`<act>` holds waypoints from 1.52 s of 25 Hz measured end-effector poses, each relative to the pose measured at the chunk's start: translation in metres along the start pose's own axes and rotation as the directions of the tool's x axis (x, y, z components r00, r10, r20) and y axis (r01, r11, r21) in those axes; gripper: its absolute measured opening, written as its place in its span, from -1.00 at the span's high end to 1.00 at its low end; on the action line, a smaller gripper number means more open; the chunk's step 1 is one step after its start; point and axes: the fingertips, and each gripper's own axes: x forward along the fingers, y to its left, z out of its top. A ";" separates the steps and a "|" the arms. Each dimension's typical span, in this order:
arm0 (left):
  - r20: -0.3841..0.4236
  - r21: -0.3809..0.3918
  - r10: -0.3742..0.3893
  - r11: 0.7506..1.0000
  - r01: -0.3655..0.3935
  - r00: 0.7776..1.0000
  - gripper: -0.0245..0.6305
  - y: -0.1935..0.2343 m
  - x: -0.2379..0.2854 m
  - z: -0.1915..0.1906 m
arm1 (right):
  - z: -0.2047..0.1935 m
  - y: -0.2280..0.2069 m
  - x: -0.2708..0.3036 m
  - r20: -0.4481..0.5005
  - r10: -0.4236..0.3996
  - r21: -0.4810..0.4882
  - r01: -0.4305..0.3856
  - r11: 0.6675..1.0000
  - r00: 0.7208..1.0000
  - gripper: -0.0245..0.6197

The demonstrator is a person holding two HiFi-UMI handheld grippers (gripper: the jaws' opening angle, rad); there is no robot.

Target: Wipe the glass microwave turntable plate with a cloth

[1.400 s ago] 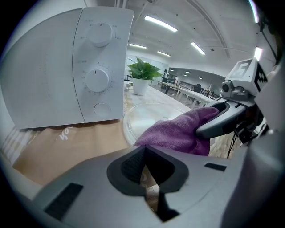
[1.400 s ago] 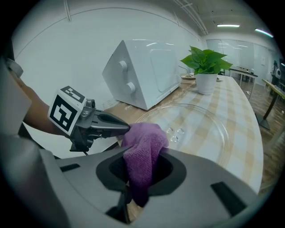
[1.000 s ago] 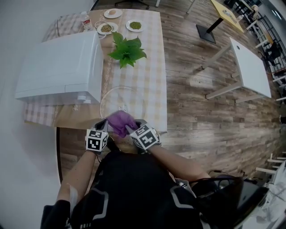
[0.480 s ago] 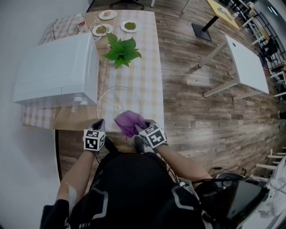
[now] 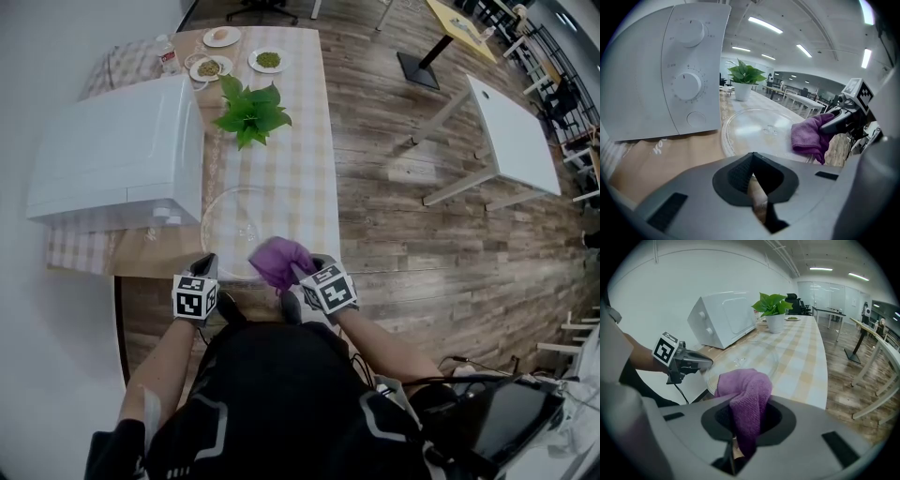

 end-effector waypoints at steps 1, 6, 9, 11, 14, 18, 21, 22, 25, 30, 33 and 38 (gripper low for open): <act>-0.002 -0.004 0.000 1.000 0.000 1.000 0.90 0.000 -0.001 0.000 | 0.004 0.001 -0.003 0.021 0.010 0.001 -0.011 1.000 1.000 0.70; 0.003 -0.027 0.015 1.000 -0.014 1.000 0.90 0.008 -0.007 0.001 | 0.025 0.018 -0.016 0.119 0.098 0.004 -0.099 0.995 0.988 0.70; 0.030 -0.049 0.014 0.999 -0.012 0.999 0.90 0.010 -0.013 0.007 | 0.034 0.025 -0.021 0.152 0.124 0.003 -0.126 0.992 0.981 0.70; 0.058 -0.060 0.011 0.998 -0.007 0.998 0.90 0.009 -0.018 0.015 | 0.042 0.027 -0.024 0.180 0.134 0.005 -0.137 0.991 0.975 0.70; 0.098 -0.055 0.001 0.998 0.004 0.995 0.90 0.005 -0.026 0.028 | 0.057 0.034 -0.029 0.220 0.161 -0.037 -0.156 0.987 0.962 0.70; 0.154 -0.046 -0.024 0.998 0.031 0.988 0.90 -0.003 -0.037 0.046 | 0.085 0.039 -0.041 0.296 0.176 -0.093 -0.155 0.984 0.939 0.70; 0.213 -0.043 -0.043 0.998 0.053 0.976 0.90 -0.010 -0.049 0.067 | 0.111 0.039 -0.054 0.368 0.165 -0.098 -0.139 0.985 0.915 0.70; 0.233 -0.037 -0.052 0.997 0.063 0.971 0.90 -0.014 -0.054 0.076 | 0.120 0.039 -0.059 0.392 0.160 -0.097 -0.133 0.986 0.906 0.70; 0.315 -0.040 -0.059 0.996 0.076 0.947 0.90 -0.021 -0.074 0.104 | 0.148 0.041 -0.074 0.463 0.155 -0.079 -0.133 0.988 0.873 0.70; 0.440 -0.089 -0.061 0.990 0.111 0.896 0.90 -0.022 -0.107 0.147 | 0.191 0.055 -0.102 0.551 0.160 -0.156 -0.087 0.984 0.819 0.70; 0.467 -0.089 -0.042 0.992 0.094 0.884 0.90 -0.018 -0.124 0.162 | 0.205 0.059 -0.112 0.583 0.163 -0.166 -0.080 0.983 0.796 0.70; 0.533 -0.074 -0.023 0.995 0.073 0.846 0.90 -0.018 -0.156 0.193 | 0.225 0.062 -0.128 0.620 0.160 -0.168 -0.069 0.983 0.768 0.70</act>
